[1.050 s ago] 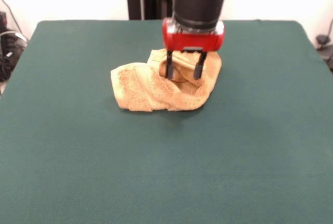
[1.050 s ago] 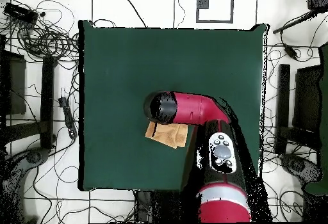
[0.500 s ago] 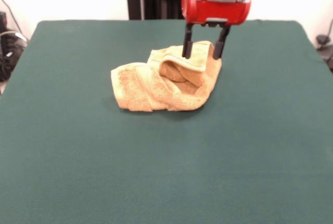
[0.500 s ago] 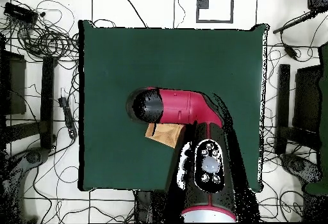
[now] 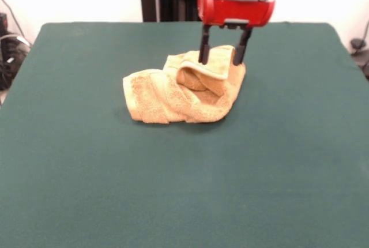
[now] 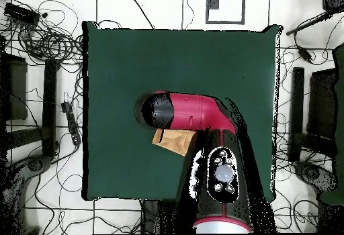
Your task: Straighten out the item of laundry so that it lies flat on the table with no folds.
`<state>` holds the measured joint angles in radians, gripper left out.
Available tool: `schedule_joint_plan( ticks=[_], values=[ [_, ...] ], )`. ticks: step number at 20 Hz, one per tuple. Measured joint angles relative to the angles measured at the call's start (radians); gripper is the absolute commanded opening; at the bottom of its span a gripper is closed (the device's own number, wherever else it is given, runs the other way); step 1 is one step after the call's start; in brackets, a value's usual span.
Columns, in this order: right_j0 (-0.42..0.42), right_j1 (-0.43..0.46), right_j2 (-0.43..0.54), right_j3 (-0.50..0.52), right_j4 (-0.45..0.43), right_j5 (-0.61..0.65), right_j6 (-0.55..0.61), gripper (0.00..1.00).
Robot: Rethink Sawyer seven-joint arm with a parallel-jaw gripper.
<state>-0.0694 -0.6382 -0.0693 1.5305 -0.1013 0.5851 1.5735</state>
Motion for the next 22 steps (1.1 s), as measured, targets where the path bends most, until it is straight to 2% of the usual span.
schedule_joint_plan(
  ticks=[10,22],
  values=[
    [-0.084,-0.001,0.000,-0.035,0.022,0.071,0.000,1.00],
    [-0.101,0.003,0.000,-0.058,0.027,0.076,0.000,1.00]
  ],
)
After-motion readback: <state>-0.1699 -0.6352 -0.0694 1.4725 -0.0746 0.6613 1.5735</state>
